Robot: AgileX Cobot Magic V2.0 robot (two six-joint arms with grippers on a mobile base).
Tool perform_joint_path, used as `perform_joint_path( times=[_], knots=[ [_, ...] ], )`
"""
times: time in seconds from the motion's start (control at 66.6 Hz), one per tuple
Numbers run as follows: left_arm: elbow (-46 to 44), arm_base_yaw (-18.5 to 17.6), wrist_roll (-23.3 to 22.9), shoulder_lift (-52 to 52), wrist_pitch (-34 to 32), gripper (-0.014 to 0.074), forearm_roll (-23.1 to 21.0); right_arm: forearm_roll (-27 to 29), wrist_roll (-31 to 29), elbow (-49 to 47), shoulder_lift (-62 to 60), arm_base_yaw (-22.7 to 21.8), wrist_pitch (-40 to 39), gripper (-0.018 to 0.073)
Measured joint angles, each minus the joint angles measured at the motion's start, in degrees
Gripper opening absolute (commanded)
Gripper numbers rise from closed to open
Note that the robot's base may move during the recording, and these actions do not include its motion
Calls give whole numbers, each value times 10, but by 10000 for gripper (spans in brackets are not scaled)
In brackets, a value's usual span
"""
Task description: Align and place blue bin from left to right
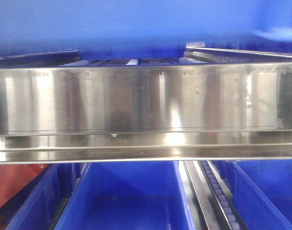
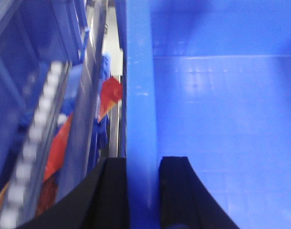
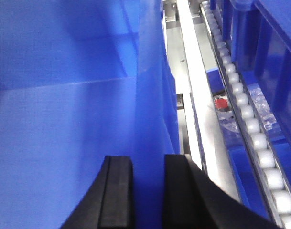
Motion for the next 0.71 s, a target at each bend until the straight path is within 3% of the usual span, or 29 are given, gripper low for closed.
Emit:
perform_joint_path(
  times=[0.135, 0.315, 0.705],
  knots=[
    [-45, 35, 31, 37, 0, -111, -34, 12, -15, -67, 48, -17, 7, -78],
    [-56, 60, 45, 64, -16, -111, -52, 77, -58, -133, 109, -58, 7, -78],
    [-56, 96, 73, 123, -68, -111, -92, 110, -71, -145, 161, -90, 2, -78]
  ],
)
